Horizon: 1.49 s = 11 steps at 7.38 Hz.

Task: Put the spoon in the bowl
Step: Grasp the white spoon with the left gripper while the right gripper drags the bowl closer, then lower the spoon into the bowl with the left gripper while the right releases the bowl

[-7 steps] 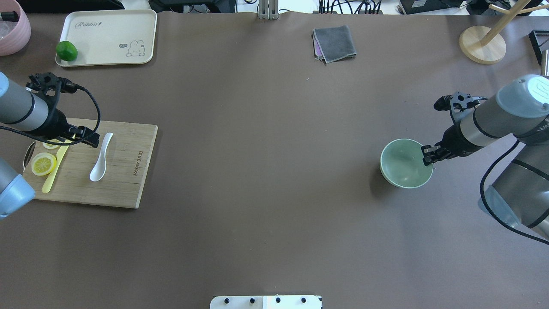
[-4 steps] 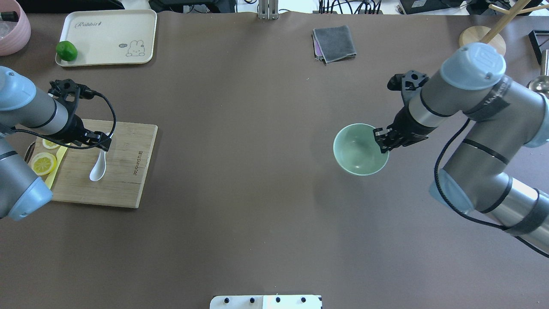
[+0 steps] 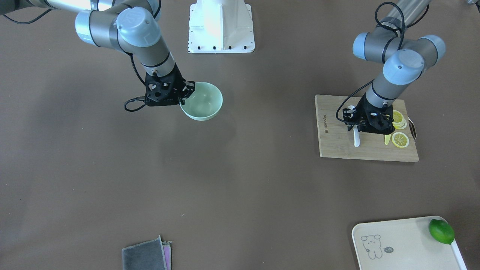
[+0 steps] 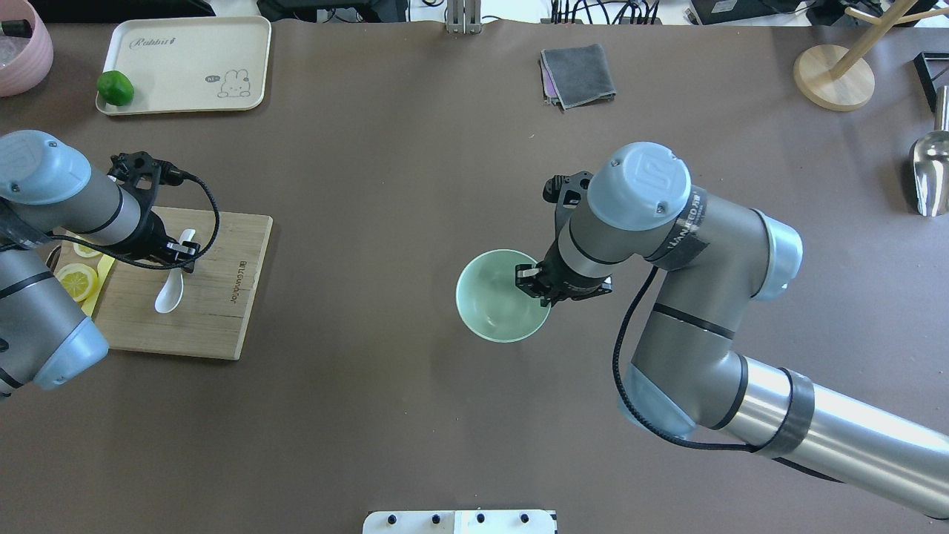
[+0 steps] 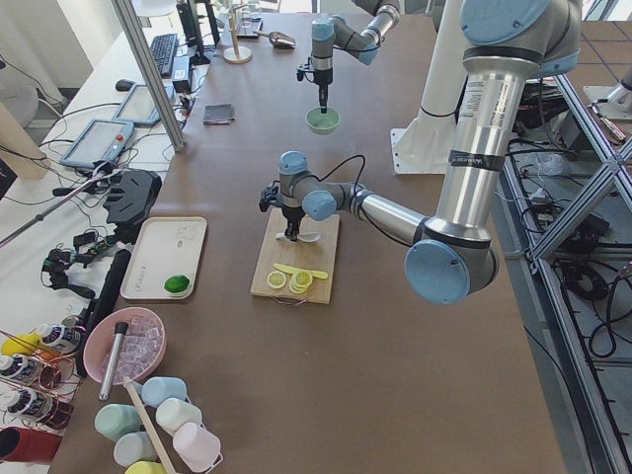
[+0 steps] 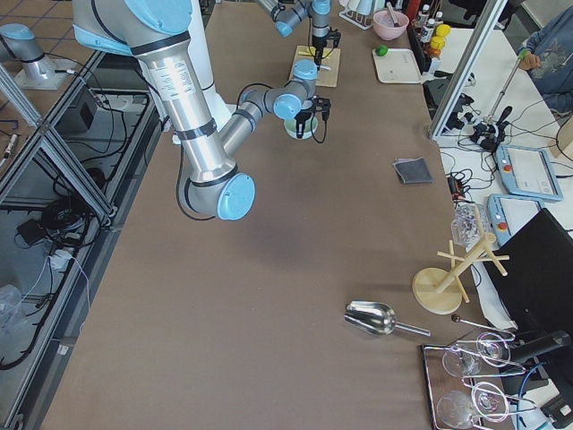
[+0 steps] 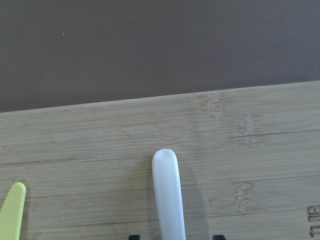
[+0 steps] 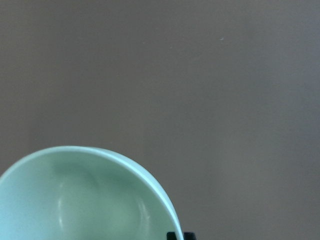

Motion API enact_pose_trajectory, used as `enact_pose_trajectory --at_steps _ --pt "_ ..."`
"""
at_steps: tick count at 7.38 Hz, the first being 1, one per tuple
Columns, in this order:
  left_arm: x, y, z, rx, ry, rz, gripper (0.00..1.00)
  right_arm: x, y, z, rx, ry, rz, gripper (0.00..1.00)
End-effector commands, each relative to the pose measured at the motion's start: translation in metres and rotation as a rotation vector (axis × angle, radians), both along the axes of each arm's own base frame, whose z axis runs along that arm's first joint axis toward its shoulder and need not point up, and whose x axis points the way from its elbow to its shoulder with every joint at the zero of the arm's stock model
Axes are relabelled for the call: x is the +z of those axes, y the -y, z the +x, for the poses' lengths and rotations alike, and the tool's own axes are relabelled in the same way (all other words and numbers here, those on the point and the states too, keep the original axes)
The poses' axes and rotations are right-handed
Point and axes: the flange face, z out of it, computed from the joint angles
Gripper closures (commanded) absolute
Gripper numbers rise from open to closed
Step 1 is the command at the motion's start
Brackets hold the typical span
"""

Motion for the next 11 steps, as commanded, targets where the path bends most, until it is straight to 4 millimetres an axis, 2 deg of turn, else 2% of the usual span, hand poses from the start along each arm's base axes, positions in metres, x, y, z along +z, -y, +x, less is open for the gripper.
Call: enact_pose_trajectory --at_steps 1,2,3,4,5,6,7,8,9,10,11 --pt "-0.01 -0.001 0.001 0.004 -0.02 0.009 1.0 -0.011 -0.004 -0.033 0.006 -0.013 0.002 1.0" --pt "-0.039 0.001 0.004 0.004 -0.059 0.041 1.0 -0.009 -0.007 -0.04 -0.003 0.0 0.009 1.0" --pt "-0.098 0.014 0.017 -0.057 -0.135 0.039 1.0 -0.002 -0.006 -0.049 0.0 0.011 0.008 1.0" --pt "-0.172 0.018 0.047 -0.115 -0.245 -0.029 1.0 0.001 -0.004 -0.053 0.0 0.036 0.019 0.83" --pt "-0.225 -0.008 0.098 -0.095 -0.314 -0.079 1.0 -0.003 -0.003 -0.052 0.026 0.06 0.016 0.01" --pt "-0.261 -0.023 0.127 -0.075 -0.354 -0.086 1.0 -0.007 0.011 -0.036 0.064 0.1 0.054 0.0" --pt "-0.285 -0.033 0.143 -0.077 -0.379 -0.088 1.0 -0.001 0.036 0.004 0.074 0.123 0.026 0.0" --pt "-0.309 -0.053 0.169 -0.087 -0.398 -0.085 1.0 0.009 0.059 0.069 0.064 0.165 -0.009 0.0" --pt "-0.328 -0.063 0.2 -0.099 -0.405 -0.084 1.0 0.036 0.076 0.143 0.026 0.19 0.019 0.0" --pt "-0.334 -0.071 0.238 -0.125 -0.398 -0.056 0.17 0.068 0.09 0.205 -0.006 0.201 0.051 0.0" --pt "-0.327 -0.076 0.248 -0.167 -0.437 0.007 0.02 0.095 0.094 0.234 -0.019 0.188 0.074 0.0"
